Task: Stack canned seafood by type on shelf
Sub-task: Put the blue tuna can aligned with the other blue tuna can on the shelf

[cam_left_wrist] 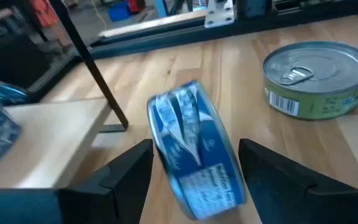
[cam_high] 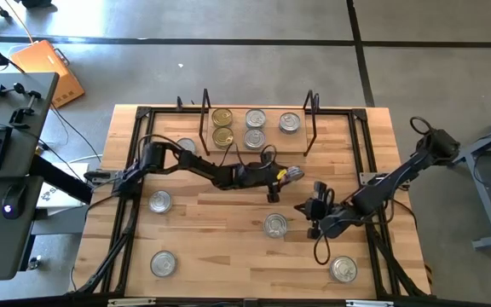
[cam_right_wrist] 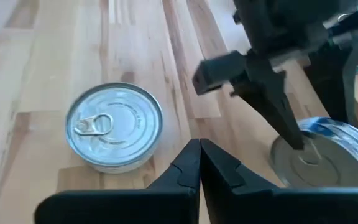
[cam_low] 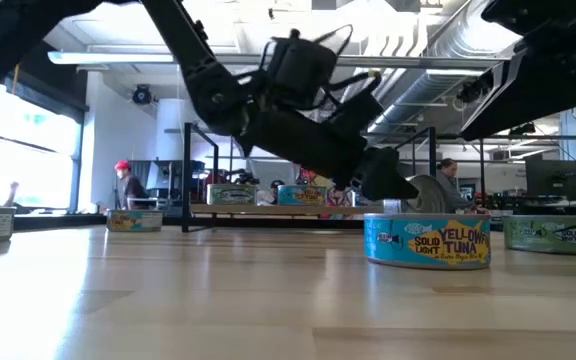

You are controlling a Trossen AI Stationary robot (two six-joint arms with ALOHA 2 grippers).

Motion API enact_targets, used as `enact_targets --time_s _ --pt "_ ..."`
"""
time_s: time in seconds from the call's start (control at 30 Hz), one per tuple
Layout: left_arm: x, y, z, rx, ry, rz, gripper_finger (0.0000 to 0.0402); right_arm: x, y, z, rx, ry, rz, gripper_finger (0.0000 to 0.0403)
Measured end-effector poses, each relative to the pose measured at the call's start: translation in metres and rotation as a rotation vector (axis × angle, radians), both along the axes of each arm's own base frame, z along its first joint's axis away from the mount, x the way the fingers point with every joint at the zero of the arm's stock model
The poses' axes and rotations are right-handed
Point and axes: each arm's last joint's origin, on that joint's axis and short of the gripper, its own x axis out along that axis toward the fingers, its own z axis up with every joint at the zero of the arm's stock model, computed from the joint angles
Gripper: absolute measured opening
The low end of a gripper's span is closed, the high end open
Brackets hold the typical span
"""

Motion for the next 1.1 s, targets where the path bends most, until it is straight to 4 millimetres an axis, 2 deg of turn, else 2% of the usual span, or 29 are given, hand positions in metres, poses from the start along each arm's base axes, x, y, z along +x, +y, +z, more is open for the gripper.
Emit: enact_targets --time_s 0.13,0.3,0.4,0.5,0.63,0.73,0.8,0.93,1.1 --pt "0.006 0.0 -0.007 -0.031 0.039 0.006 0.0198 -0.001 0.003 0.0 0.013 -0.007 0.007 0.0001" --pt "0.008 -0.001 -0.006 -0.046 0.043 -0.022 0.0121 0.0 0.007 0.003 0.043 -0.05 0.018 0.0001" --pt "0.008 -0.002 -0.005 -0.092 0.043 -0.044 0.0121 0.002 0.009 0.006 0.055 -0.076 0.024 0.0008" --pt "0.006 -0.008 0.002 -0.154 0.069 -0.075 0.0121 0.004 0.01 0.008 0.036 -0.098 0.061 0.0041" --pt "-0.002 -0.023 0.018 -0.212 0.155 -0.088 0.0121 0.009 0.014 0.014 -0.039 -0.132 0.177 0.0118" --pt "-0.015 -0.033 0.028 -0.272 0.192 -0.107 0.0121 0.009 0.021 0.017 -0.176 -0.125 0.38 0.0174" --pt "-0.026 -0.037 0.033 -0.336 0.182 -0.129 0.0121 0.006 0.026 0.018 -0.297 -0.112 0.499 0.0196" --pt "-0.056 -0.039 0.044 -0.49 0.118 -0.177 0.0121 0.002 0.036 0.013 -0.538 -0.085 0.592 0.0207" --pt "-0.091 -0.026 0.061 -0.722 -0.066 -0.295 0.0121 0.012 0.047 -0.002 -0.876 0.003 0.652 0.0209"
